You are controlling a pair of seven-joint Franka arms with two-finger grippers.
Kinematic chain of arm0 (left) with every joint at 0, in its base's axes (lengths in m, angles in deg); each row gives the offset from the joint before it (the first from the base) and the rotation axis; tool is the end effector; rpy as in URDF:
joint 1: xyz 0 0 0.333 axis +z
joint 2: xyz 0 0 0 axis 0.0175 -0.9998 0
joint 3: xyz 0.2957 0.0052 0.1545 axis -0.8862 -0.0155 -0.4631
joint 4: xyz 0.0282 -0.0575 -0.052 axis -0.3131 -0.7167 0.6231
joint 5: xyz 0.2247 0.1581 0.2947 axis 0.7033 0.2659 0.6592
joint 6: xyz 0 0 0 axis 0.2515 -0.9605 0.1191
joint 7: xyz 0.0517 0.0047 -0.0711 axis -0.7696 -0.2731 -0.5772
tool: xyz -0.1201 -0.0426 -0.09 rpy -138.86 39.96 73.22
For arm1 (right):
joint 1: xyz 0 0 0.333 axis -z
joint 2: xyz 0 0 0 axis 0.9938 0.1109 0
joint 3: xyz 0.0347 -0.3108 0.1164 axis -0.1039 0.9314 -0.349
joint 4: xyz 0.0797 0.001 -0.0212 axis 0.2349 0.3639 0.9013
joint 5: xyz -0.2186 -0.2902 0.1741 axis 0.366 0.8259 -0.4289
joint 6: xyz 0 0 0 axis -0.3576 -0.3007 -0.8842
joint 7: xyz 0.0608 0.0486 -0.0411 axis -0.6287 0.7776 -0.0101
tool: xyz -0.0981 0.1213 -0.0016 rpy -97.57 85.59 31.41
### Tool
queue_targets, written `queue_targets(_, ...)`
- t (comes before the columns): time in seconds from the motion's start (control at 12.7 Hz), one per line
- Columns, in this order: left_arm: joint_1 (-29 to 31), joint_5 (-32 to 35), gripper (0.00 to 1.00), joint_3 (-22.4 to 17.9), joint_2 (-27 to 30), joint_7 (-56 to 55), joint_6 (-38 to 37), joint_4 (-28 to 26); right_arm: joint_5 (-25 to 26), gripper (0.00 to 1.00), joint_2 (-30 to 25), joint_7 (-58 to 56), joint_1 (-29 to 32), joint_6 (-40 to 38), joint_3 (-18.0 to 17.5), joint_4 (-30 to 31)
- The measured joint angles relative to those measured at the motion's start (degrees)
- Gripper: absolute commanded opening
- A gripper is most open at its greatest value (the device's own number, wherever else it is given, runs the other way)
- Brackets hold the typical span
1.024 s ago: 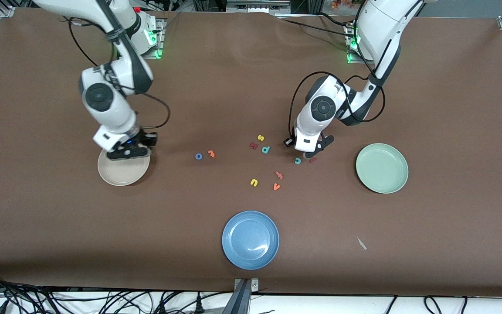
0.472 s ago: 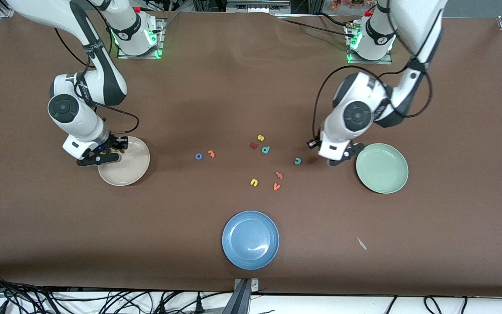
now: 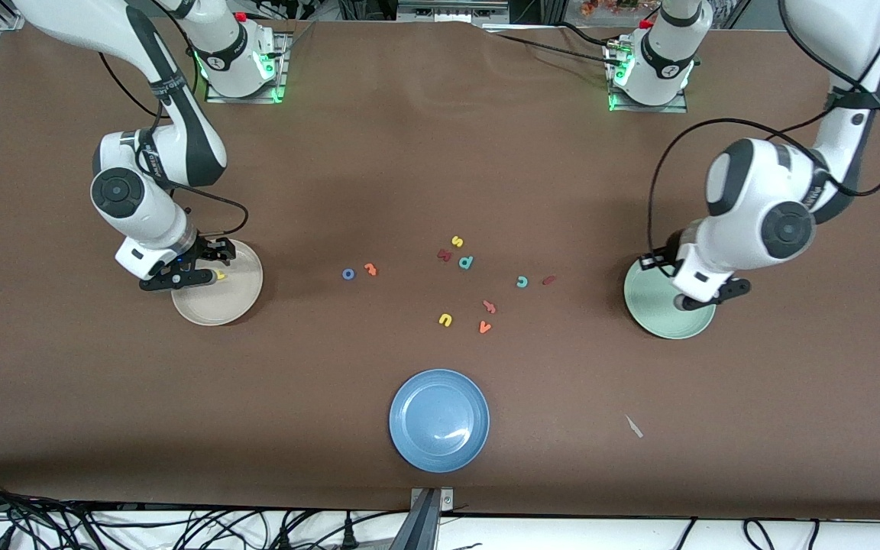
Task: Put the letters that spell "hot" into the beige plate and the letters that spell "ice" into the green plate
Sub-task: 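Drop the yellow letter on the beige plate while the left gripper grasps the e, then drop the orange e on the green plate while the right gripper grasps the blue o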
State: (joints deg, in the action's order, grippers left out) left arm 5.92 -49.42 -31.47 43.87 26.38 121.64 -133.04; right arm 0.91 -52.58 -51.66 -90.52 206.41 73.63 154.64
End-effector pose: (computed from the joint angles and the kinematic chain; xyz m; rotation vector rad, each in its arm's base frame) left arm 0.5800 -0.0668 0.2621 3.0347 0.4105 -0.4166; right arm 0.5557 0.0673 0.2014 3.0368 0.2191 -0.0454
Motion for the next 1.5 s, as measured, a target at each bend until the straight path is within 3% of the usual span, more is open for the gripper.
queue_targets(0.24, 3.26, 4.39, 0.00, -0.03, -1.63, 5.46, 0.13, -0.36, -4.06, 0.86, 0.37, 10.34, -1.64, 0.73, -5.31, -1.18)
queue_targets(0.55, 3.30, 7.10, 0.00, 0.17, -6.54, 5.72, 3.91, -0.51, -4.23, 0.86, 3.69, 24.41, -7.43, 3.37, -8.29, -3.95)
queue_targets(0.63, 3.32, 7.10, 0.22, 0.17, -7.42, 5.75, 4.80, -0.51, -4.21, 0.86, 5.45, 27.25, -8.67, 5.13, -8.66, -4.82)
queue_targets(0.71, 3.38, 7.10, 0.71, 0.17, -7.73, 5.76, 5.73, -0.50, -4.21, 0.86, 7.21, 29.38, -9.96, 5.96, -8.76, -6.30)
queue_targets(0.79, 3.62, 7.10, 1.00, 0.16, -7.83, 5.76, 6.64, -0.48, -4.21, 0.86, 8.78, 31.57, -11.25, 6.16, -8.78, -7.99)
queue_targets(1.5, 4.94, 7.11, 1.00, 0.31, -7.87, 5.99, 7.84, 3.33, -2.02, 0.81, 14.10, 36.31, -13.48, 6.95, -8.45, -11.06)
